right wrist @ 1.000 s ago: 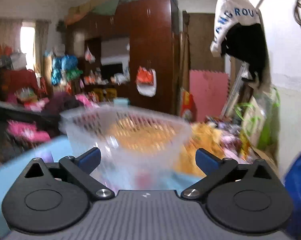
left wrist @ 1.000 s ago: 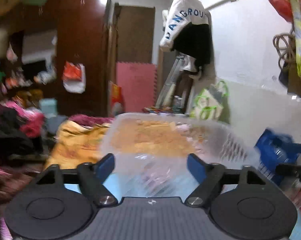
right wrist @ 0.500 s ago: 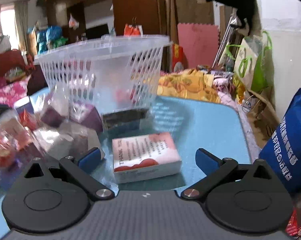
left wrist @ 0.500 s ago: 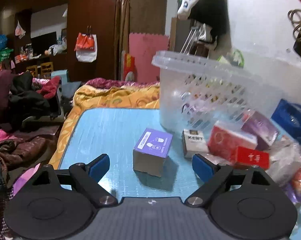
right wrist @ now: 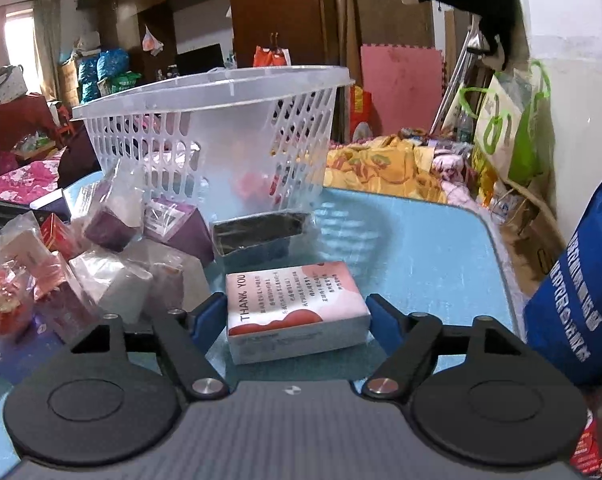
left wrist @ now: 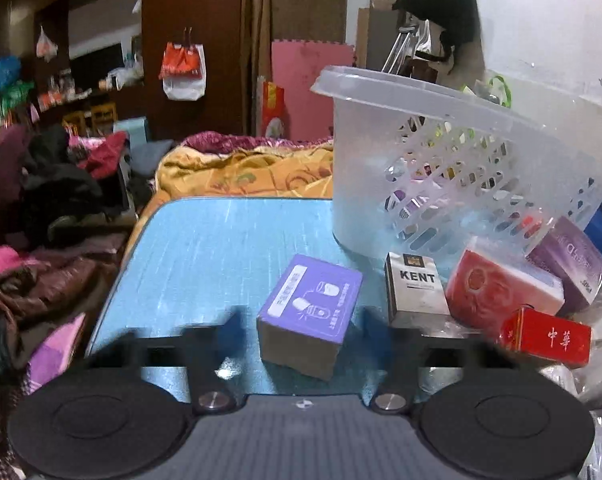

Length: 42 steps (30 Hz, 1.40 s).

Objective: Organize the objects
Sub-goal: 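Grasp the purple box with the left tool while the right grasps the 'THANK YOU' box, then carry both boxes over the white basket and open both tools to drop them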

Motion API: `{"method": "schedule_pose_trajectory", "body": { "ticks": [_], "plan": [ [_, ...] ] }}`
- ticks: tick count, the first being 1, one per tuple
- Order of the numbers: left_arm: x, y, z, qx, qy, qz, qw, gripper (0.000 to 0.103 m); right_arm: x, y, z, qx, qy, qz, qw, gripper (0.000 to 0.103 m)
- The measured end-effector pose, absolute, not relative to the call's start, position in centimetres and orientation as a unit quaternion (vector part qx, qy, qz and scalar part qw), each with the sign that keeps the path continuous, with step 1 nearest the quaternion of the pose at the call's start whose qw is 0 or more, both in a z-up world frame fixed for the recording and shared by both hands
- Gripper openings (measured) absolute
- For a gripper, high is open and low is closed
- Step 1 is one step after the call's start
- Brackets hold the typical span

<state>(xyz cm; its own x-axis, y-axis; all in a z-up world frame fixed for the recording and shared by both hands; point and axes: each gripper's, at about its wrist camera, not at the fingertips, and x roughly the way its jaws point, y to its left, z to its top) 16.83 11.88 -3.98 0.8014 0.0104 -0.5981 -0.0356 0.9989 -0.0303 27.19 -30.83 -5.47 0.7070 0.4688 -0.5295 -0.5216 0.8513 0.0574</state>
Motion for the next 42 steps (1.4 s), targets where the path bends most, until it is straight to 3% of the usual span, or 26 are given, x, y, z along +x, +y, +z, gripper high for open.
{"method": "schedule_pose_trajectory", "body": {
  "ticks": [15,25,31,42],
  "plan": [
    [10.5,10.8,-1.9,-0.050,0.198,-0.021,0.979,0.045,24.0,-32.3,-3.7,-0.012,0.161,0.280,0.946,0.078],
    [11.4,7.0,5.2,-0.045,0.132,-0.067,0.988,0.045,23.4,-28.7,4.5,-0.018,0.094,0.322,0.942,0.078],
    [19.3,3.6,8.1,-0.047,0.176,-0.055,0.982,0.045,29.8,-23.0,7.6,-0.067,0.125,0.312,0.940,0.078],
    [25.3,2.8,6.0,-0.060,0.248,-0.045,0.966,0.045,33.0,-22.1,5.5,-0.077,0.167,0.308,0.933,0.078]
  ]
}}
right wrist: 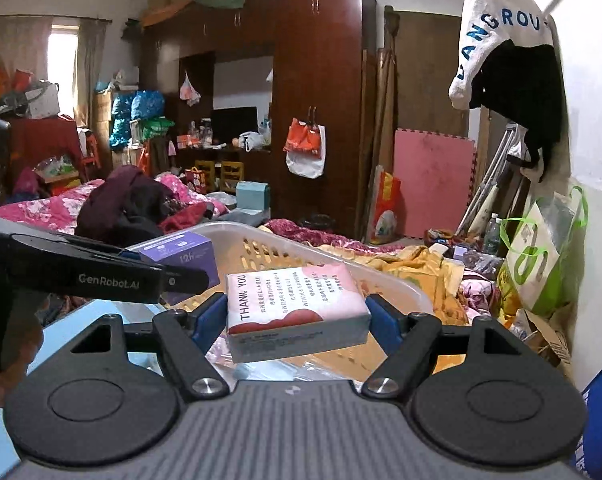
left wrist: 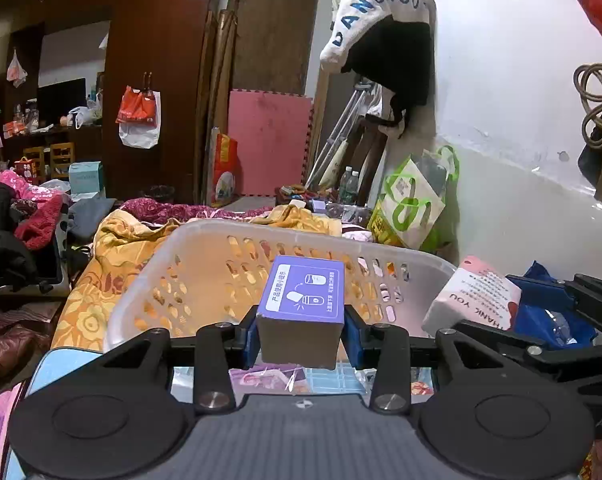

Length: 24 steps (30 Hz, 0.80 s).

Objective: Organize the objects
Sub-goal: 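Carry both boxes over the white basket and open both tools to drop them, then grasp the bagged white cylinder with the left tool while the right grasps a bagged white box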

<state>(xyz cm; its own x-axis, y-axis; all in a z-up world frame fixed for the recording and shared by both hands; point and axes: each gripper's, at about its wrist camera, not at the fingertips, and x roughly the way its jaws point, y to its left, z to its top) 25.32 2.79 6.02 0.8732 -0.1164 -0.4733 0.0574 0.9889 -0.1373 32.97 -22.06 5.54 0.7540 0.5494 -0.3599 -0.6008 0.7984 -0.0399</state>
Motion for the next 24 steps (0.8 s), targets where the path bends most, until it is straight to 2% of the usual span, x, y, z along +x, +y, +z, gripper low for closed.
{"method": "schedule_pose_trajectory", "body": {
  "ticks": [2,3,4,5,6,8,13,18,24],
  "plan": [
    [25.4,2.8,6.1,-0.065,0.242,-0.045,0.967,0.046,32.4,-22.0,5.3,-0.075,0.169,0.311,0.932,0.078],
    [25.5,2.8,6.0,-0.066,0.235,-0.049,0.969,0.058,32.4,-22.0,5.1,-0.076,0.171,0.311,0.932,0.079],
    [25.5,2.9,5.9,-0.068,0.228,-0.052,0.970,0.077,32.3,-21.8,5.0,-0.079,0.173,0.310,0.931,0.080],
    [25.5,3.0,5.7,-0.073,0.222,-0.052,0.971,0.083,32.0,-21.9,5.0,-0.083,0.166,0.308,0.933,0.084],
    [25.2,3.2,5.6,-0.081,0.217,-0.054,0.971,0.084,31.5,-22.0,5.0,-0.084,0.153,0.300,0.938,0.093],
    [24.2,3.7,5.5,-0.096,0.209,-0.068,0.971,0.084,30.4,-22.8,5.6,-0.079,0.134,0.298,0.942,0.103],
    [15.9,4.1,5.1,-0.069,0.177,-0.095,0.977,0.084,25.2,-26.3,5.0,-0.087,0.128,0.316,0.936,0.103],
    [7.2,4.5,0.5,-0.016,0.167,-0.087,0.982,0.084,18.9,-30.4,0.1,-0.088,0.148,0.318,0.932,0.103],
    [4.2,6.5,-4.1,-0.055,0.196,-0.085,0.975,0.084,16.0,-32.7,-4.6,-0.038,0.174,0.341,0.923,0.103]
  ]
}}
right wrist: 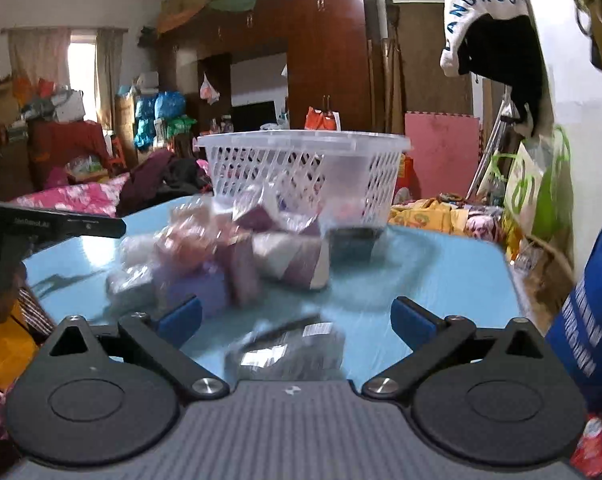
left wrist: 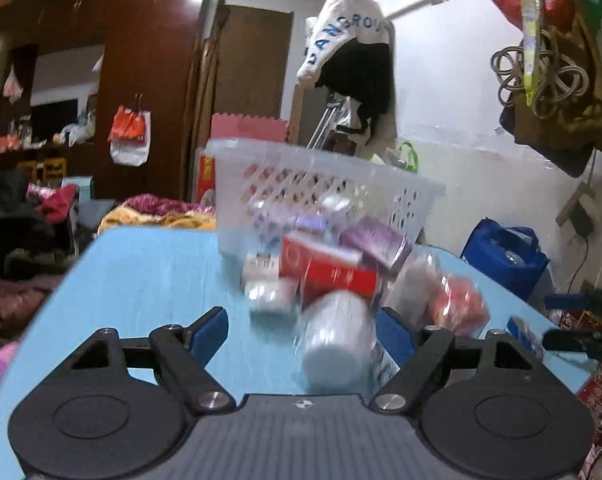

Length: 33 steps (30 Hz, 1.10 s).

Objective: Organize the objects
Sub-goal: 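Grasp the bagged white cylinder with the left tool while the right grasps a bagged white box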

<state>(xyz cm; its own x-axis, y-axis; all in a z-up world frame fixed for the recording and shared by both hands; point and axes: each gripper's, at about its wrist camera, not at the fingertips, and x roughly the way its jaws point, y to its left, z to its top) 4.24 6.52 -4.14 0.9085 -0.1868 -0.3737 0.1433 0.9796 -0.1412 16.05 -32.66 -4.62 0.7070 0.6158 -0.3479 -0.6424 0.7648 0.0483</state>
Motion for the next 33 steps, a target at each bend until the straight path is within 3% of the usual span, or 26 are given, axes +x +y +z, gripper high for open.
{"method": "schedule_pose_trajectory", "body": {
  "ticks": [4,11,14,18,24,26,27,28,33],
  "plan": [
    [5.6,5.3,-4.5,-0.042,0.210,-0.096,0.972,0.084,16.1,-32.1,-5.9,-0.040,0.183,0.342,0.921,0.100],
    [7.7,6.0,-5.9,-0.115,0.248,-0.094,0.957,0.084,16.5,-31.5,-7.3,-0.052,0.189,0.341,0.919,0.080],
    [7.2,6.0,-5.9,-0.110,0.242,-0.074,0.961,0.084,16.1,-31.6,-7.8,-0.047,0.184,0.338,0.922,0.075],
    [6.6,5.9,-5.6,-0.087,0.230,-0.028,0.969,0.084,15.7,-32.1,-8.0,-0.036,0.182,0.346,0.920,0.060],
    [7.9,3.2,-5.6,-0.027,0.263,-0.039,0.964,0.084,15.1,-31.9,-8.5,-0.037,0.179,0.343,0.921,0.059],
    [7.8,3.4,-5.5,-0.036,0.259,-0.043,0.964,0.079,15.0,-31.8,-8.5,-0.039,0.178,0.342,0.922,0.059],
    [7.7,3.6,-5.5,-0.042,0.255,-0.044,0.965,0.062,14.9,-31.8,-8.4,-0.039,0.178,0.342,0.922,0.058],
    [7.6,3.9,-5.6,-0.047,0.251,-0.043,0.966,0.056,14.9,-31.9,-8.4,-0.037,0.178,0.342,0.922,0.058],
    [5.9,4.2,-5.5,-0.046,0.195,-0.039,0.979,0.055,14.8,-32.1,-8.4,-0.034,0.178,0.340,0.923,0.056]
  ]
}}
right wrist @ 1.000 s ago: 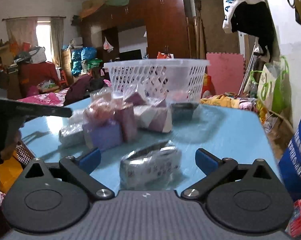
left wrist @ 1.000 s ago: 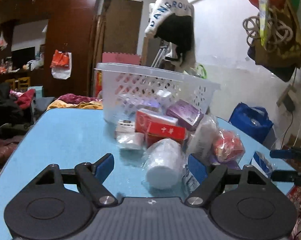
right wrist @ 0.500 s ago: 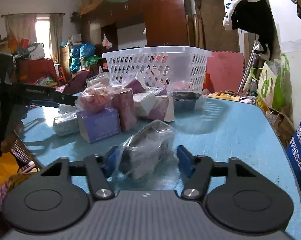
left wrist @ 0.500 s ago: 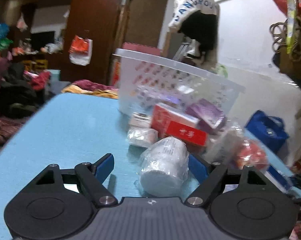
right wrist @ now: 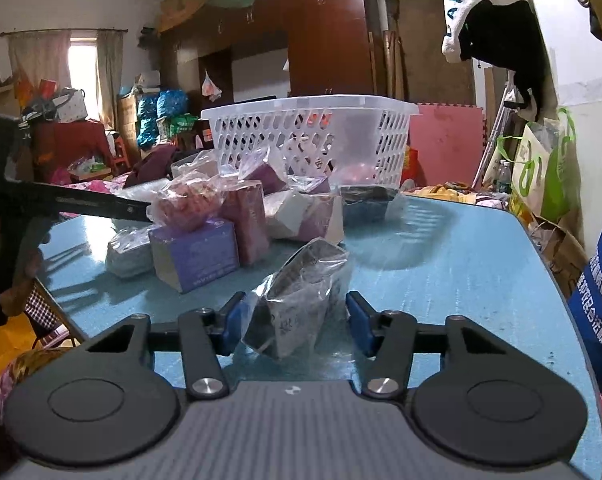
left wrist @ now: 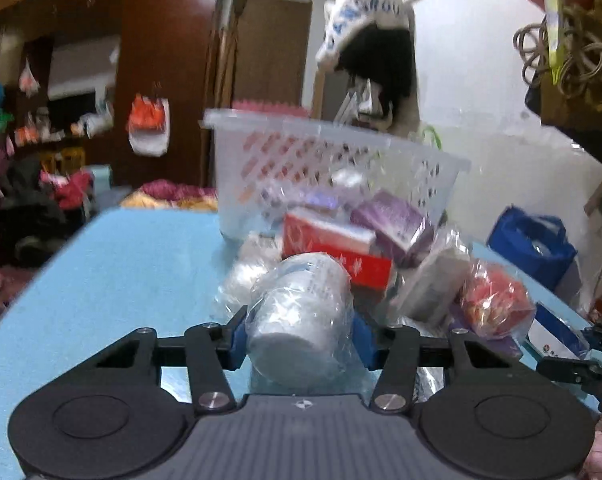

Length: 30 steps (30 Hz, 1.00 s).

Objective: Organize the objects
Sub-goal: 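Grasp the bagged white cylinder with the left tool while the right grasps a bagged white box, then lift both held items over the white basket and release them inside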

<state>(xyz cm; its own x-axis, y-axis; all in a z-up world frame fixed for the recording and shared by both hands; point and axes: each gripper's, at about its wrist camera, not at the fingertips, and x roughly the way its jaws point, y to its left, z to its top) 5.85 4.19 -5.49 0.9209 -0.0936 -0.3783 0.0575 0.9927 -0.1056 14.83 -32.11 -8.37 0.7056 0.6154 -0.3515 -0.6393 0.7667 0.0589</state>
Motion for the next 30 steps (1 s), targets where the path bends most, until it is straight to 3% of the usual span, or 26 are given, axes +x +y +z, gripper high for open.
{"method": "schedule_pose_trajectory", "body": {
  "ticks": [6,14,19,25,30],
  "plan": [
    [4.6,3.9,-4.5,-0.053,0.145,-0.058,0.986,0.055,15.0,-32.4,-7.1,-0.024,0.163,0.341,0.926,0.056],
    [5.6,4.8,-3.8,-0.073,0.141,-0.068,0.985,0.055,15.9,-31.8,-5.0,-0.026,0.142,0.337,0.930,0.056],
    [6.6,5.0,-0.5,-0.070,0.123,-0.066,0.988,0.055,17.9,-30.6,-0.6,-0.039,0.117,0.337,0.933,0.056],
    [11.5,4.6,4.7,-0.066,0.120,-0.070,0.988,0.055,22.5,-26.7,5.2,-0.046,0.105,0.354,0.928,0.056],
    [19.3,3.4,6.3,-0.055,0.181,-0.059,0.980,0.055,26.7,-23.0,6.5,-0.088,0.119,0.337,0.930,0.056]
  ]
}}
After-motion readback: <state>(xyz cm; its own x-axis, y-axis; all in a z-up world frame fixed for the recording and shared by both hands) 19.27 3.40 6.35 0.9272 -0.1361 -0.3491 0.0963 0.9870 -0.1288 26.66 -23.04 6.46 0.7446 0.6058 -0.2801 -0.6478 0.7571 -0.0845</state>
